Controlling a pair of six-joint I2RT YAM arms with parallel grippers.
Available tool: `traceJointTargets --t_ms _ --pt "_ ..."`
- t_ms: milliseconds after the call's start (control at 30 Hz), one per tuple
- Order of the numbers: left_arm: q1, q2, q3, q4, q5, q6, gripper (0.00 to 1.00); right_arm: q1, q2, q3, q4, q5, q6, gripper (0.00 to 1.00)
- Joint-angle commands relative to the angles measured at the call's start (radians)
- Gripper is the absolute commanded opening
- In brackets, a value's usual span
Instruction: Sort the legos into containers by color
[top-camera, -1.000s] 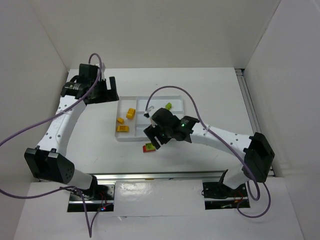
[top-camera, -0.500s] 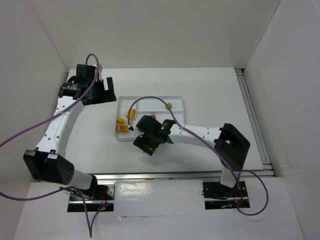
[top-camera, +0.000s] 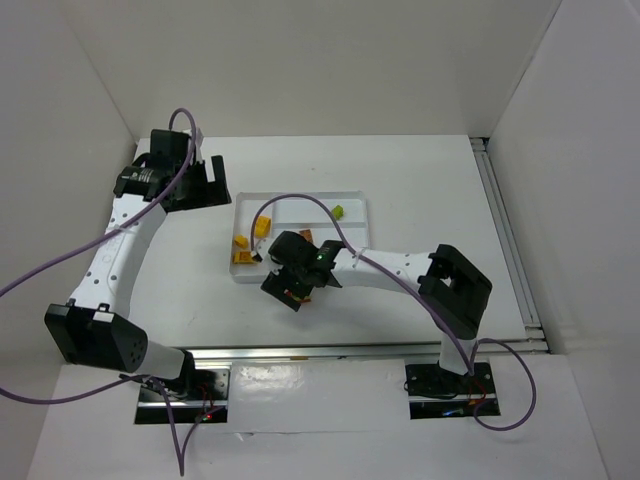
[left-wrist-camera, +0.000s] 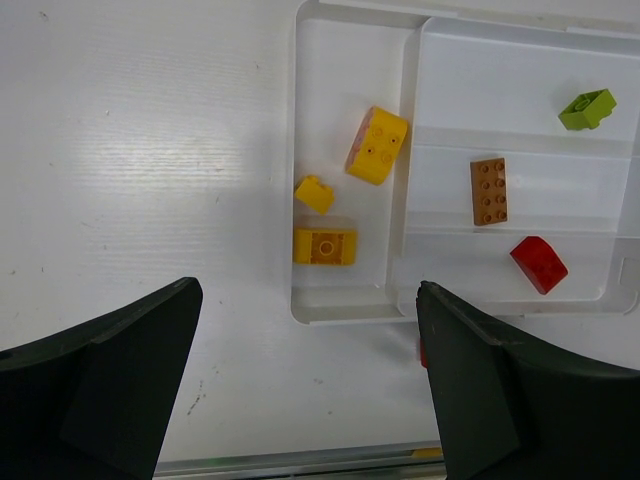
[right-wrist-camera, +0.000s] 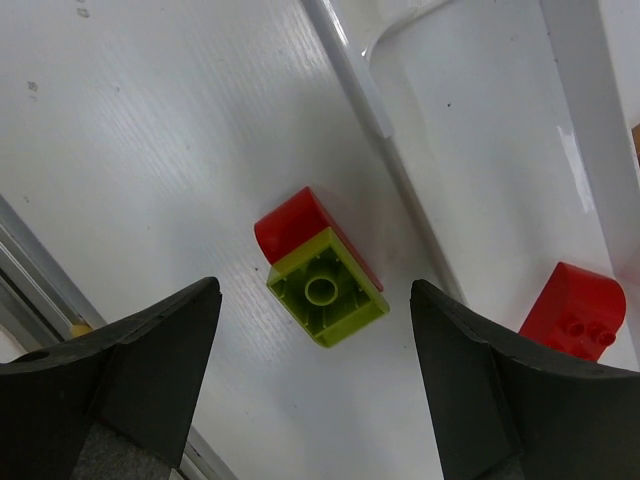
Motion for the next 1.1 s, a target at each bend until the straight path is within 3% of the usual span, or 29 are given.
traceJointTargets --t_ms 0,400,1067 --pt "0.005 -0.030 -0.013 0.001 -0.002 0.016 1.00 0.003 0.010 -0.004 0.078 -0.035 -0.011 0.84" --pt "0.005 -0.030 -0.033 0.001 0.008 0.025 1.00 0.003 0.029 -0.033 0.087 -0.066 0.016 0.78" --pt "0.005 -0.020 -0.033 0.010 0.028 0.025 1.00 0.021 -0.027 -0.053 0.020 -0.012 0.053 0.46"
